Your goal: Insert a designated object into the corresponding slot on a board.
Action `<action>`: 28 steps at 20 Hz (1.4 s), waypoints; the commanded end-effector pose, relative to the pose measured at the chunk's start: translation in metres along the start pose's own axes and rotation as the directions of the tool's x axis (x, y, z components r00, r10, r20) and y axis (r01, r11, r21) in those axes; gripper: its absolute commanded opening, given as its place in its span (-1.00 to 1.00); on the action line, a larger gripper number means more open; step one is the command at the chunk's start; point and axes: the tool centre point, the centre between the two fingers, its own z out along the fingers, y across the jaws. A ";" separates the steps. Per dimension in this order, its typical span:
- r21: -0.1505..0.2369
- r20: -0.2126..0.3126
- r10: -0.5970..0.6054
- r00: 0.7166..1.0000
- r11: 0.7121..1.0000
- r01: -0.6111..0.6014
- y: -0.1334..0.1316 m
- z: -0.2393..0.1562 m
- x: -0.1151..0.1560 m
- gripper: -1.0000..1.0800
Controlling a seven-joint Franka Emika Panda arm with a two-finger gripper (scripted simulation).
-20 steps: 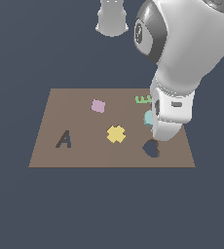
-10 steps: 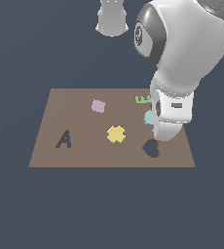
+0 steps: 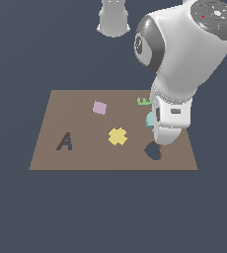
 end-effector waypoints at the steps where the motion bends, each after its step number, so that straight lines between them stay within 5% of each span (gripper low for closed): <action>1: 0.001 0.000 0.000 1.000 1.000 0.000 0.000 0.001 0.000 -1.00; 17: 0.001 0.000 0.020 1.000 1.000 -0.020 0.002 -0.003 0.001 -1.00; 28: 0.001 0.000 0.205 0.979 0.979 -0.205 0.025 -0.005 0.009 -1.00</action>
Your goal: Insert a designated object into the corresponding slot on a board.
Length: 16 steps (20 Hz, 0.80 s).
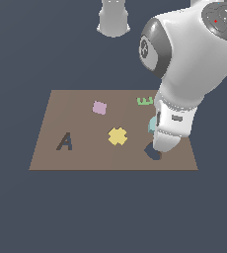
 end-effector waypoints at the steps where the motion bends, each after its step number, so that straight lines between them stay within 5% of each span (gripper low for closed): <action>1: -0.001 0.000 0.063 0.998 0.998 -0.063 0.008 -0.001 0.003 -1.00; 6: -0.001 -0.001 0.225 0.974 0.974 -0.225 0.028 -0.003 0.009 -1.00; 16: -0.001 -0.001 0.490 0.871 0.871 -0.490 0.065 -0.005 0.010 -1.00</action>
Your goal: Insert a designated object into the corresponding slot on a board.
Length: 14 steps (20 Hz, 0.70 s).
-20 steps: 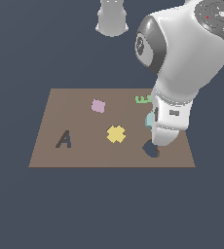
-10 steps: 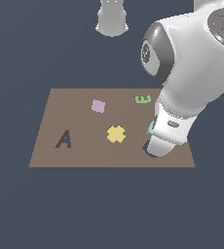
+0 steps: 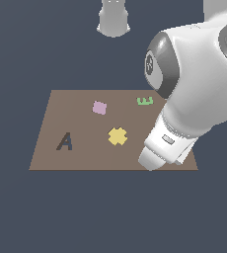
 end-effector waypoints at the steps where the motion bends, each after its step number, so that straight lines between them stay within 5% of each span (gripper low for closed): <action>1: 0.000 0.000 0.057 0.998 0.998 -0.057 0.007 -0.001 0.003 -1.00; 14: 0.000 0.001 0.154 0.988 0.988 -0.154 0.020 -0.001 0.005 -1.00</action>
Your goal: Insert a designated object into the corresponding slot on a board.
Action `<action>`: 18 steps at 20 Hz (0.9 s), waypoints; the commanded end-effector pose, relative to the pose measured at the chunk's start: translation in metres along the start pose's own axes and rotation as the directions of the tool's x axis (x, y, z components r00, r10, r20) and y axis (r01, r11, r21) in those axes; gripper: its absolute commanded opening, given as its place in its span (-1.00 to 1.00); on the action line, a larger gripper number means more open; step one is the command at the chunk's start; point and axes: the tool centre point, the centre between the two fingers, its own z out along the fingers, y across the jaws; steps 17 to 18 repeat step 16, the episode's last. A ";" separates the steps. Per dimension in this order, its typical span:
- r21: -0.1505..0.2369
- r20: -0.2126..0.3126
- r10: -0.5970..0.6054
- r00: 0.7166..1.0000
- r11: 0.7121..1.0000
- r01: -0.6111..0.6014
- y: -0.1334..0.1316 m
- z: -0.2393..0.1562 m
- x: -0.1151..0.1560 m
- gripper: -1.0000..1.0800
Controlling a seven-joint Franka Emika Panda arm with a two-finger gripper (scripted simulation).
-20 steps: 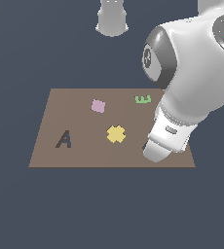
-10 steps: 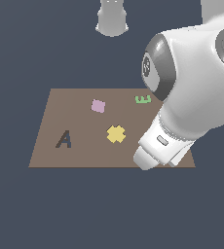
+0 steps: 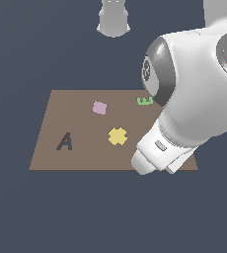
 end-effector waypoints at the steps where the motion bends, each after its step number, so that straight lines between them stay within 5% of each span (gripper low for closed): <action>1: 0.000 0.000 0.001 1.000 1.000 -0.001 0.000 0.001 0.000 -1.00; 6: 0.000 -0.001 0.005 1.000 1.000 -0.005 0.000 0.010 0.000 -1.00; 7: 0.000 -0.001 0.005 1.000 1.000 -0.005 0.000 0.010 0.000 0.92; 18: 0.000 -0.001 0.005 1.000 1.000 -0.005 0.000 0.010 0.000 0.92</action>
